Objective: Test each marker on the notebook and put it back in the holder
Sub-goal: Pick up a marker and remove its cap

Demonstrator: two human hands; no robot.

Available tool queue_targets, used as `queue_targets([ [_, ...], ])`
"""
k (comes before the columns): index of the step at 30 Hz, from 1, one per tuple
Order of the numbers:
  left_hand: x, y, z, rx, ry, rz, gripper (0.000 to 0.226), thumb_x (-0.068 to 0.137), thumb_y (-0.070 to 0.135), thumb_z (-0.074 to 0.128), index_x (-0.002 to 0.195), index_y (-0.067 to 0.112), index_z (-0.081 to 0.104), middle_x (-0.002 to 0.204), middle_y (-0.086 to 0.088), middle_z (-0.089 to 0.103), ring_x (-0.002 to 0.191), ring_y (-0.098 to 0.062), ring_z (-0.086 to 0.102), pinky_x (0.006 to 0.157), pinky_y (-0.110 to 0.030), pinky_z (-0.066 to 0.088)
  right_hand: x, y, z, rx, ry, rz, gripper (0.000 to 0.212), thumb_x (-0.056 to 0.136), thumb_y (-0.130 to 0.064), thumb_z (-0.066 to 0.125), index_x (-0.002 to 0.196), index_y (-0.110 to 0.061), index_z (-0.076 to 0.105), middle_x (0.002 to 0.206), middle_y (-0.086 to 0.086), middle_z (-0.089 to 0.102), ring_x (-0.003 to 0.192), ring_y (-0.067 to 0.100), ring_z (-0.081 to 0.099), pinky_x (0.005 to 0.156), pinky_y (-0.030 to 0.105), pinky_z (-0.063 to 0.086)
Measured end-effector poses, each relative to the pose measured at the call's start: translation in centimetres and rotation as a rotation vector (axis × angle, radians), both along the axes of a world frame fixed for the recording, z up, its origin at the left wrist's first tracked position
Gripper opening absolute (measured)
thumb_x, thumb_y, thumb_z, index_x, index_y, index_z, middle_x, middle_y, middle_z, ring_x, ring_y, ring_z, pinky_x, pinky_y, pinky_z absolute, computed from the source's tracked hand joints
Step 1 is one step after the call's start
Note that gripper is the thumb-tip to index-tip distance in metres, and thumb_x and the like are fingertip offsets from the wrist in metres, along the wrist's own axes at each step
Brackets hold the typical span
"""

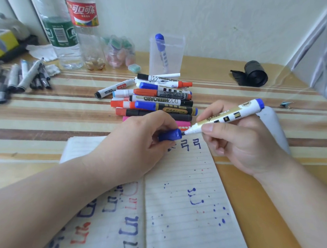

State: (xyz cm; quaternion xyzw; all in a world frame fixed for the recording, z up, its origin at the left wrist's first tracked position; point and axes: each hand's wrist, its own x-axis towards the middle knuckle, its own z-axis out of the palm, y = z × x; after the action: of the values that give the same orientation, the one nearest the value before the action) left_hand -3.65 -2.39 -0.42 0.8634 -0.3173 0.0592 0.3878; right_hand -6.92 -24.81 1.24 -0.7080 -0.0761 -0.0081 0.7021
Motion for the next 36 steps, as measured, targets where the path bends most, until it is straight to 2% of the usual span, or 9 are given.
queue_targets([
  [3,0.0,0.0,-0.2,-0.055,-0.070,-0.044,0.024,0.087,0.017,0.077,0.108,0.026,0.069,0.093,0.019,0.072,0.087,-0.002,0.067,0.075,-0.019,0.052,0.0,0.0,-0.2,0.001,0.003,0.077,0.014,0.077,-0.014,0.070,0.089,-0.015,0.077,0.068,0.014,0.063,0.054,0.020,0.054,0.043,0.025,0.037],
  [7,0.1,0.0,0.0,-0.159,-0.136,-0.111,0.020,0.092,0.018,0.074,0.112,0.020,0.071,0.095,0.016,0.073,0.086,-0.006,0.069,0.078,-0.015,0.052,-0.1,0.3,0.0,0.140,0.043,0.172,0.028,0.080,-0.025,0.063,0.096,-0.009,0.079,0.078,0.019,0.070,0.060,0.023,0.060,0.042,0.026,0.040],
  [11,0.2,0.0,0.0,-0.271,-0.032,-0.167,0.018,0.095,0.025,0.068,0.113,0.020,0.071,0.099,0.006,0.075,0.090,-0.018,0.071,0.080,-0.028,0.056,-0.1,0.8,0.2,0.195,0.047,0.166,0.015,0.082,-0.017,0.069,0.095,-0.010,0.067,0.077,0.020,0.069,0.057,0.024,0.057,0.041,0.025,0.038],
  [14,0.2,0.0,0.1,-0.320,0.070,-0.161,0.019,0.095,0.035,0.069,0.108,0.022,0.073,0.092,0.011,0.074,0.083,-0.012,0.070,0.074,-0.021,0.052,-0.3,1.4,0.1,0.184,0.028,0.144,0.021,0.082,-0.013,0.080,0.086,-0.016,0.060,0.067,0.015,0.063,0.050,0.021,0.051,0.042,0.024,0.036],
  [16,0.2,-0.1,0.2,-0.340,0.102,-0.151,0.015,0.094,0.037,0.069,0.102,0.024,0.072,0.081,0.020,0.070,0.072,-0.003,0.065,0.069,-0.012,0.046,-0.4,1.5,0.2,0.171,0.013,0.147,0.024,0.071,-0.025,0.085,0.081,-0.019,0.065,0.063,0.011,0.059,0.048,0.020,0.046,0.043,0.023,0.034],
  [19,0.2,0.0,0.2,-0.367,0.094,-0.099,0.015,0.091,0.044,0.066,0.095,0.029,0.069,0.074,0.018,0.065,0.061,0.000,0.058,0.060,-0.011,0.044,-0.1,0.7,0.3,0.227,0.018,0.107,0.040,0.063,-0.037,0.090,0.082,-0.013,0.063,0.059,0.009,0.051,0.050,0.019,0.034,0.042,0.023,0.024],
  [24,0.3,0.2,0.2,-0.406,0.201,-0.105,0.018,0.098,0.040,0.062,0.094,0.024,0.070,0.075,0.017,0.064,0.064,-0.002,0.056,0.066,-0.019,0.045,-0.2,0.3,0.2,0.022,-0.035,0.043,0.010,0.082,-0.016,0.067,0.075,-0.013,0.061,0.051,0.005,0.036,0.045,0.015,0.024,0.044,0.021,0.021],
  [28,0.4,0.1,0.2,-0.442,0.251,-0.076,0.034,0.100,0.042,0.051,0.083,0.016,0.064,0.062,0.010,0.050,0.054,-0.010,0.046,0.058,-0.027,0.039,-0.6,1.7,-0.1,-0.082,-0.068,0.101,0.018,0.094,-0.020,0.058,0.076,-0.020,0.060,0.051,-0.013,0.036,0.042,0.002,0.027,0.043,0.016,0.025],
  [36,0.6,-0.4,0.3,-0.536,0.364,0.006,0.039,0.098,0.048,0.047,0.067,0.025,0.052,0.047,0.017,0.038,0.040,-0.006,0.032,0.055,-0.031,0.026,-0.7,3.2,-0.1,-0.070,-0.054,0.010,0.027,0.095,-0.025,0.055,0.070,-0.017,0.052,0.049,-0.012,0.032,0.041,0.005,0.026,0.043,0.017,0.025],
])
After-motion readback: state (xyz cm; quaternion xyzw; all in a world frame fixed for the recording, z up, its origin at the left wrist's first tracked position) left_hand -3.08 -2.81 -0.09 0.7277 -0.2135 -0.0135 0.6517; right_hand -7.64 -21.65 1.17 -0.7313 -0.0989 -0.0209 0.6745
